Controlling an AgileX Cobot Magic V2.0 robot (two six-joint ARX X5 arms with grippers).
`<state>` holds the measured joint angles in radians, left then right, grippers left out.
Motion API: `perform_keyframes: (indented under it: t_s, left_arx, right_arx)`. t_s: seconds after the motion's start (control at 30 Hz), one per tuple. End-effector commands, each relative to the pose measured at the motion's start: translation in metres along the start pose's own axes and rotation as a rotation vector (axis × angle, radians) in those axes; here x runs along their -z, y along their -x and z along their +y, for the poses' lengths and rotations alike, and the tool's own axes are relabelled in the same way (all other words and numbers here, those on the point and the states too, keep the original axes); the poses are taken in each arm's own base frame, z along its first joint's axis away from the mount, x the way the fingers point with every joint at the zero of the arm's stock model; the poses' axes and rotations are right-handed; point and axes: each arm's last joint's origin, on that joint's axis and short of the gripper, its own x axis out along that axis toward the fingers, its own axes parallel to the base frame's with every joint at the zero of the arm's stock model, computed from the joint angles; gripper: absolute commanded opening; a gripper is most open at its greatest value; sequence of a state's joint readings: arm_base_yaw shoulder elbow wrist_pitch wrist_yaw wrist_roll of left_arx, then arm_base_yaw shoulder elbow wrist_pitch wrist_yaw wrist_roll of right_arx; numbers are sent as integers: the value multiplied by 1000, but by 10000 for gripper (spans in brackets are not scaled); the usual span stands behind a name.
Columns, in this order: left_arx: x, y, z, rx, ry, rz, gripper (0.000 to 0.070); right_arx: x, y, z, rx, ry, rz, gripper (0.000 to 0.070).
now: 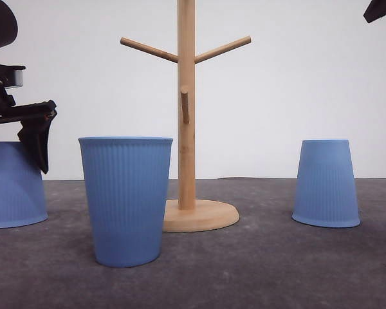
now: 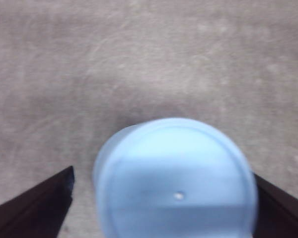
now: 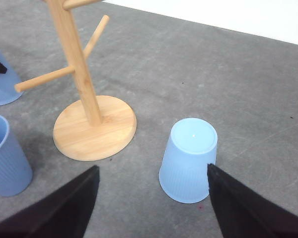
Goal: Place three cups
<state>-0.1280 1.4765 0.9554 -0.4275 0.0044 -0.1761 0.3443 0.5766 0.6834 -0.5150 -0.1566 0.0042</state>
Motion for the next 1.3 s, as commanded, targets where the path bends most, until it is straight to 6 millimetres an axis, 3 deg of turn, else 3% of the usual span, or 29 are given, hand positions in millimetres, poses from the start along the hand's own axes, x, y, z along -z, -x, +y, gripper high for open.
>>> perform_keyframes:
  t_s: [0.0, 0.2, 0.43, 0.77, 1.03, 1.27]
  left_arx:
    - [-5, -2, -1, -1, -8, -3, 488]
    - [-3, -2, -1, 2, -8, 10, 380]
    - [-2, 10, -1, 19, -8, 9, 376]
    - [-13, 73, -3, 169, 76, -126, 390]
    - [-43, 128, -1, 411, 208, -242, 390]
    - [-68, 161, 4, 595, 297, -325, 390]
  right_arx:
    - [-4, 1, 1, -2, -18, -22, 442]
    - [-4, 1, 1, -2, -18, -22, 442]
    - [-4, 1, 1, -3, -36, -22, 441]
    - [-4, 1, 1, -3, -36, -22, 442]
    - [-5, 1, 1, -3, -36, -22, 442]
    - [-5, 1, 1, -3, -36, -22, 442]
